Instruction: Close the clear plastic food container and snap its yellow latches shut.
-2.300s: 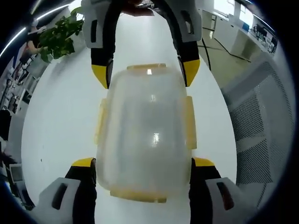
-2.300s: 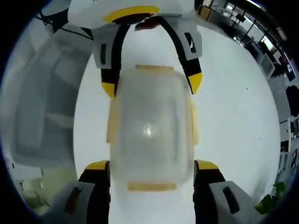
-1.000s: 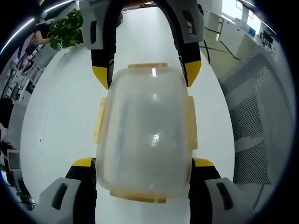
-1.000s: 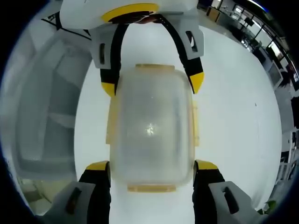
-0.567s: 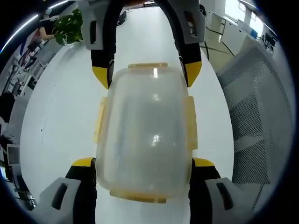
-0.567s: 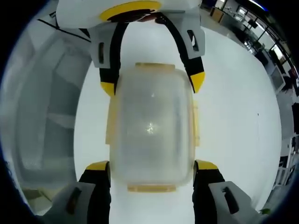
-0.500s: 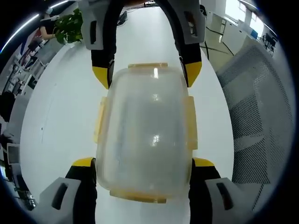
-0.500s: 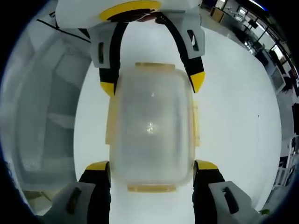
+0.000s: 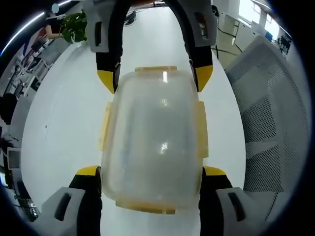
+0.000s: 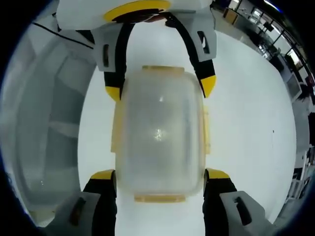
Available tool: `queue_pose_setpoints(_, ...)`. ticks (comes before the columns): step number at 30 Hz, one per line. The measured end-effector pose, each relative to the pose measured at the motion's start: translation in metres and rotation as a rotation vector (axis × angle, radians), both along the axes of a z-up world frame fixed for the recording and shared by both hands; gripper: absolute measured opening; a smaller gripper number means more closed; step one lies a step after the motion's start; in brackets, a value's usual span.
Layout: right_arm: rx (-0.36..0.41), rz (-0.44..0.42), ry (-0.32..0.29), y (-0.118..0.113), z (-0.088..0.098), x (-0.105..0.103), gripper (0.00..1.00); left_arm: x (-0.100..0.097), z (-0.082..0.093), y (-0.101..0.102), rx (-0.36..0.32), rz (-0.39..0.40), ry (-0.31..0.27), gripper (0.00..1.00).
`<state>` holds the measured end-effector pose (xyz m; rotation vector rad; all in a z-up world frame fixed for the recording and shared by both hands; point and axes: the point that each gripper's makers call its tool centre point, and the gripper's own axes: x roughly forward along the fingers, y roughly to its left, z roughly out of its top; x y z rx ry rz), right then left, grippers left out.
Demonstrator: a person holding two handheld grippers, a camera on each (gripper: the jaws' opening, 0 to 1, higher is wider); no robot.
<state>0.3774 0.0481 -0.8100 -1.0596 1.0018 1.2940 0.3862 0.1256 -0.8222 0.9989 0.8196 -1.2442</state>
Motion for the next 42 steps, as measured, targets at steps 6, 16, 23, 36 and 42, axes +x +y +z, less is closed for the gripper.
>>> queue_pose_setpoints(6, 0.002, 0.007, -0.002, 0.011, 0.000, 0.001, 0.71, 0.000, 0.000, 0.011, 0.000, 0.009, -0.001, 0.82)
queue_pose_setpoints(16, 0.008, 0.016, -0.004, 0.027, -0.001, 0.002, 0.71, -0.001, 0.000, 0.027, 0.002, 0.022, -0.003, 0.82)
queue_pose_setpoints(23, 0.021, 0.019, 0.001, 0.027, 0.000, 0.002, 0.71, 0.000, -0.001, 0.028, 0.013, 0.027, 0.004, 0.82)
queue_pose_setpoints(36, 0.028, 0.019, -0.005, 0.026, 0.001, 0.011, 0.71, 0.009, 0.000, 0.026, -0.002, 0.031, -0.002, 0.83)
queue_pose_setpoints(42, 0.033, 0.017, -0.004, 0.025, 0.001, 0.017, 0.71, 0.016, 0.000, 0.025, 0.003, 0.029, -0.003, 0.83)
